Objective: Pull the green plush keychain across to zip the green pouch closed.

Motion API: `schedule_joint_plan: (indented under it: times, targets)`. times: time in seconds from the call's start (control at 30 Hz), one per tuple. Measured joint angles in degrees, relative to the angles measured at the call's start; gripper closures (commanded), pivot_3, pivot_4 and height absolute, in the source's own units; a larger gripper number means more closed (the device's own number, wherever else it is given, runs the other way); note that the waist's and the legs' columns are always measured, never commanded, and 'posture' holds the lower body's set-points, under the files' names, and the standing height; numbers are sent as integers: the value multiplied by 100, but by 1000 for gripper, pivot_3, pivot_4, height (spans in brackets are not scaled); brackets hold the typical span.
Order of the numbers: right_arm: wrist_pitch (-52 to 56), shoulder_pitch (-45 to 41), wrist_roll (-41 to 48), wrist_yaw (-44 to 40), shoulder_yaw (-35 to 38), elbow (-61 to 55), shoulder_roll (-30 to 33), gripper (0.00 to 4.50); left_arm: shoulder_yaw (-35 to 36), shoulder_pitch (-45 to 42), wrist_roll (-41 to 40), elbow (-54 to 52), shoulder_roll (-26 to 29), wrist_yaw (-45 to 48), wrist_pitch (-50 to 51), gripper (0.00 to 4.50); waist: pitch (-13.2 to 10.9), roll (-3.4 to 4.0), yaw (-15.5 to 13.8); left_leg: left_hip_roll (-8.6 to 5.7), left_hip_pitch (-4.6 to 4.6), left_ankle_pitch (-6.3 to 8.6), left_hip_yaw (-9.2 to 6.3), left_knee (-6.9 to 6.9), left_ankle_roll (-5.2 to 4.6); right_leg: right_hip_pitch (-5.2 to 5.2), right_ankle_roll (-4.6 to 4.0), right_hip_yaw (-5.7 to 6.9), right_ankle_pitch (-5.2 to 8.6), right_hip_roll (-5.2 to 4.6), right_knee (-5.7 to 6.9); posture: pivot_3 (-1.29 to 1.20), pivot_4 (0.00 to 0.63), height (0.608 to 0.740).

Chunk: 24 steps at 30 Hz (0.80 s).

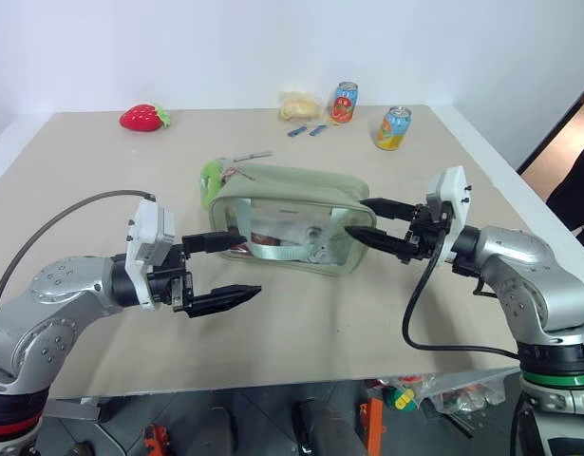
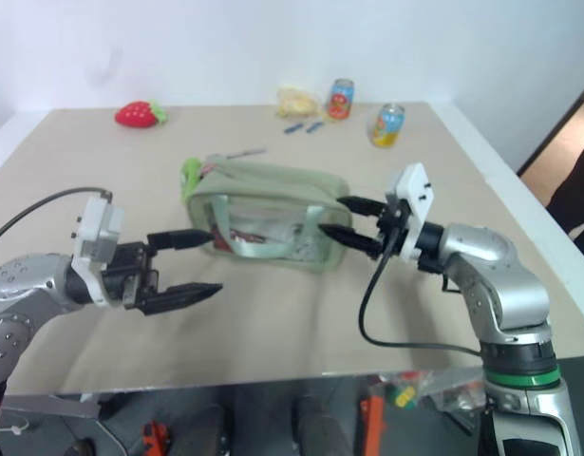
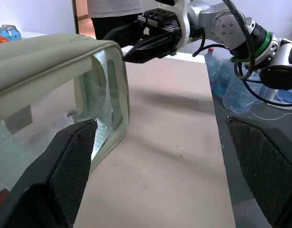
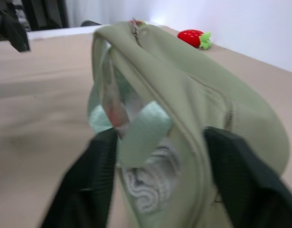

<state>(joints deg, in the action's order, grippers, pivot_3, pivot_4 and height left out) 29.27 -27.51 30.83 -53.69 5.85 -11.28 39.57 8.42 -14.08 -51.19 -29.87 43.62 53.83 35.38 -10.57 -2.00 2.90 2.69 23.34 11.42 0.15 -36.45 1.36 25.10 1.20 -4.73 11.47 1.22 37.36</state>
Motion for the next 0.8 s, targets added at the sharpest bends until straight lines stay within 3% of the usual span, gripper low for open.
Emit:
schedule_joint_plan:
  times: [0.47, 0.7, 0.8]
  targets:
    - [-45, -62, -46, -136, 57, 47, 227, 2656, 49, 425, 117, 117, 0, 49, -151, 0, 0, 0, -10, 1, 3, 2, -2, 3, -1, 3, -2, 0, 1, 2, 0, 0, 150, 740]
    - [185, 100, 149, -120, 186, 0, 364, 482, 120, 581, 284, 312, -1, 290, -385, 0, 0, 0, -12, 0, 3, 2, 1, -2, 0, 2, -2, -3, 1, 1, 0, 0, 150, 740]
    - [156, 155, 139, -55, 185, -39, 350, 482, 119, 601, 296, 333, -1, 299, -405, 0, 0, 0, -8, 1, 3, 2, 1, 0, 0, 3, -2, -3, 1, 2, 0, 0, 150, 740]
